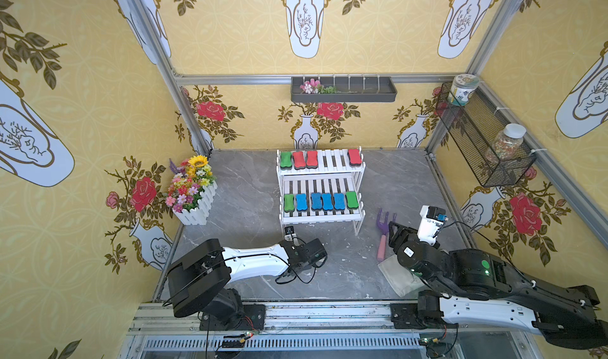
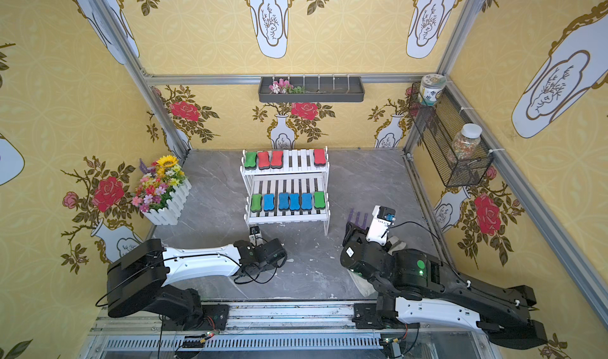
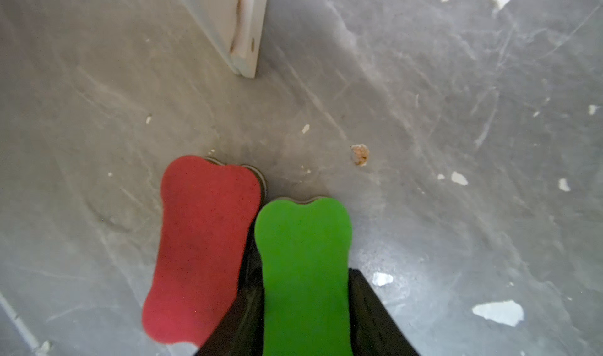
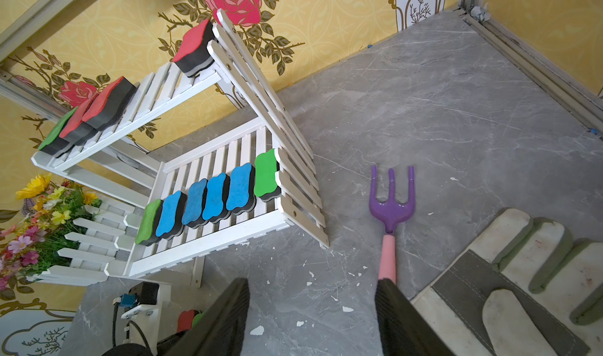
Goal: Remove the whiteboard erasers from the shelf
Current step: Place the whiteboard eraser at the center of the board, then adjust the whiteboard eraser at the center of the board.
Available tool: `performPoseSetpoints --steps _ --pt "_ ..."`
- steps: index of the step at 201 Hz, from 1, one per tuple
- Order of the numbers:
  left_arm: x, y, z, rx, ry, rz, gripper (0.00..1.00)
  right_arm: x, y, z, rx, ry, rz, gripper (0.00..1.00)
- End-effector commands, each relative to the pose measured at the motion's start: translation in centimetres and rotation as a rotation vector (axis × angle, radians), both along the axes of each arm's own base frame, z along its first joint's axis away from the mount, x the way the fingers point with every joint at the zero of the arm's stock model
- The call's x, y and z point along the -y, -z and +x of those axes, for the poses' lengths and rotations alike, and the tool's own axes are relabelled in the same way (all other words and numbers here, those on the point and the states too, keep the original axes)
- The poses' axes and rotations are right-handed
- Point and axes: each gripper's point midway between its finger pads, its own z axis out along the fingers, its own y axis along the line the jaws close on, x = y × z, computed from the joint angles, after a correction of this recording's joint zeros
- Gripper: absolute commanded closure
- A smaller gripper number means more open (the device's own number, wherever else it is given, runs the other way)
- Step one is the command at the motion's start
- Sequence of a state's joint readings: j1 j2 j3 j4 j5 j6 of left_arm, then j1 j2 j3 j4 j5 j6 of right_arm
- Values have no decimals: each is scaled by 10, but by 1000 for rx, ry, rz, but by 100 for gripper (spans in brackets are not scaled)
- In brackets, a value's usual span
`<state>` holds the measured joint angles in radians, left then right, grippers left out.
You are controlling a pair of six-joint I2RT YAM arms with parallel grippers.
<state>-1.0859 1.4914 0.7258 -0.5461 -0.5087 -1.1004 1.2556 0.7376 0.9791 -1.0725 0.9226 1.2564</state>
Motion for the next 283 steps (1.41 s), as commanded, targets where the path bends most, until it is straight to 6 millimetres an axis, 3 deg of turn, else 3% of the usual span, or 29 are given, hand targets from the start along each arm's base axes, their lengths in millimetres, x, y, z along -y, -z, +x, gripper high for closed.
performPoseSetpoints --steps 1,25,54,69,128,189,229,283 --pt "-1 -9 1 10 0 3 55 3 -3 1 15 17 -2 34" --pt "1 -15 2 11 2 -4 52 3 -3 1 16 18 2 34" --pt "-4 -7 -1 -10 1 26 52 4 -1 1 10 22 8 34" --pt "2 -4 -4 -30 19 17 56 7 1 0 5 25 9 34" --pt "39 -39 -11 37 114 28 55 10 6 -2 2 31 20 34" --pt "61 -10 -11 -29 191 29 58 14 3 -2 3 35 18 34" --pt "42 5 -6 -69 140 47 61 18 4 -4 2 40 30 34" --pt "35 -1 3 -51 124 40 61 18 4 -4 0 41 32 34"
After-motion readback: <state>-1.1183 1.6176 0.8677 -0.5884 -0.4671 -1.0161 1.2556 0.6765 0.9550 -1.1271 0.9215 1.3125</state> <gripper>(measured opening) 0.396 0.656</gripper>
